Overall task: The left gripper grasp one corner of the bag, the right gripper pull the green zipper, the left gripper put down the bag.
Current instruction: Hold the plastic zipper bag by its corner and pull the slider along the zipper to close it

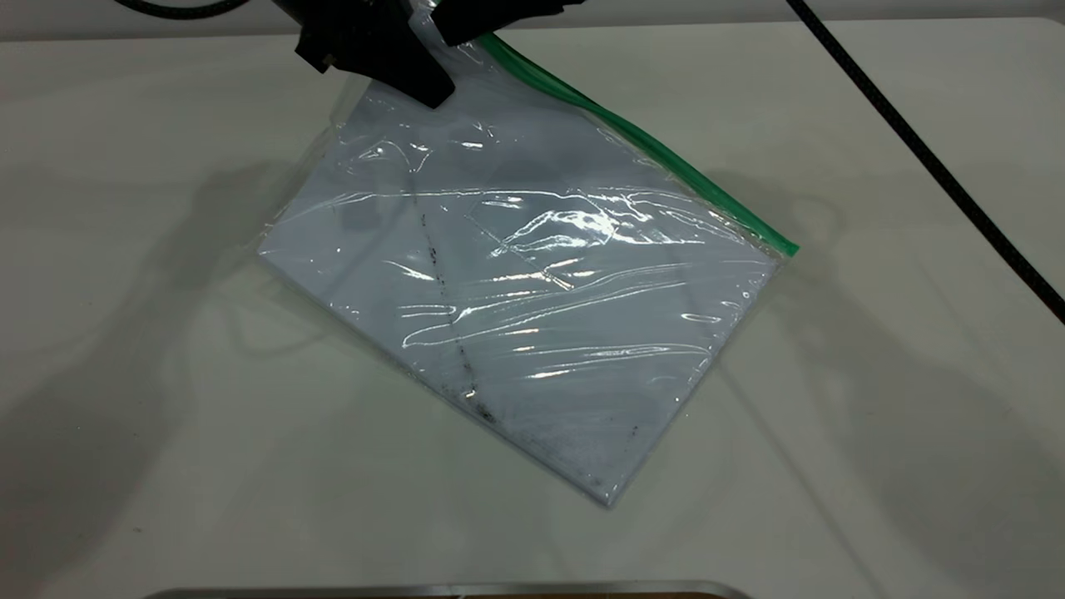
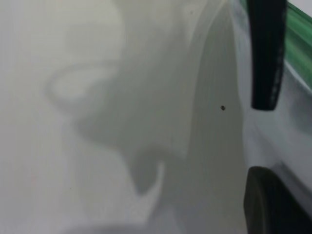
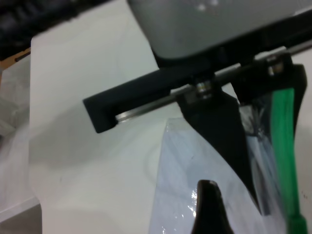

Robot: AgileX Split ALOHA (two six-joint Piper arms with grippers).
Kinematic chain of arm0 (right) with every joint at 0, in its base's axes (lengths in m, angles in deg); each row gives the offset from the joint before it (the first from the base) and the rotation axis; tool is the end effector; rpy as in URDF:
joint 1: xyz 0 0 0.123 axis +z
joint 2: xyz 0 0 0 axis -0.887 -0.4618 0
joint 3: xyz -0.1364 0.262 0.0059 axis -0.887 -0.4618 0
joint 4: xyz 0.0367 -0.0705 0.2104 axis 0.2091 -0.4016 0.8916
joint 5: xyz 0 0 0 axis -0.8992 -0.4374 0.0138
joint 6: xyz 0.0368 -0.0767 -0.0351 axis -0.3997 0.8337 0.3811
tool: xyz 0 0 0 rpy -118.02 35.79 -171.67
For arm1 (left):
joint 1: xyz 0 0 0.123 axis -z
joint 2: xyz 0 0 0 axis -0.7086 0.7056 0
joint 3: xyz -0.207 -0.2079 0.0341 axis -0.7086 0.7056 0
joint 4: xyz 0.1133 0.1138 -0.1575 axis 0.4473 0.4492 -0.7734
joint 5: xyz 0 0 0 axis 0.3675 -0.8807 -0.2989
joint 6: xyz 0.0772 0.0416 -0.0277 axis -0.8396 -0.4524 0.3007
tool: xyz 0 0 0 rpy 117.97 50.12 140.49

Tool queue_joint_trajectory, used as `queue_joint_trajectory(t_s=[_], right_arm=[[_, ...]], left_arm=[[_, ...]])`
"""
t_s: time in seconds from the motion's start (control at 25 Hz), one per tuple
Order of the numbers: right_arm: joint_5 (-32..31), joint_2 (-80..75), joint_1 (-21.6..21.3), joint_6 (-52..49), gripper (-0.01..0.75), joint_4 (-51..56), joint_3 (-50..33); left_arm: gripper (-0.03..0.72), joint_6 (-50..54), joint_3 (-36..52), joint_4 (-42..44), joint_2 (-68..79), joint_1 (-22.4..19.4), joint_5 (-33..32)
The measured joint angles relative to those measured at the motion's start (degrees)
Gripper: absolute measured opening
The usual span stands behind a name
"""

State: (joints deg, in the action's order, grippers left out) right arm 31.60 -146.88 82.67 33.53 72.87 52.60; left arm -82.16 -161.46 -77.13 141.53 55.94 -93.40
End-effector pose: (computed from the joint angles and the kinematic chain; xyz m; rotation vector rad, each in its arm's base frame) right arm 0.4342 0.2345 0.1358 -1.1762 2.0231 1.0543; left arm 0.4524 -0.1462 0.1165 1.7023 1.8801 -0.6554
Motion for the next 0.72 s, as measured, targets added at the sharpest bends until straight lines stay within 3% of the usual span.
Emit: queue_joint_trajectory(t_s=[0.28, 0.72], right_arm=[[1.01, -1.18, 0.00, 0.00, 0.449, 2.12, 0.00], [1.09, -1.19, -0.17, 0.19, 0.075, 0.27, 0.10]], left_arm=[[0.058, 0.00, 0.00, 0.00, 0.00, 0.06, 0.06], [0.058, 0.00, 0.00, 0.05, 0.00, 0.12, 0.02]])
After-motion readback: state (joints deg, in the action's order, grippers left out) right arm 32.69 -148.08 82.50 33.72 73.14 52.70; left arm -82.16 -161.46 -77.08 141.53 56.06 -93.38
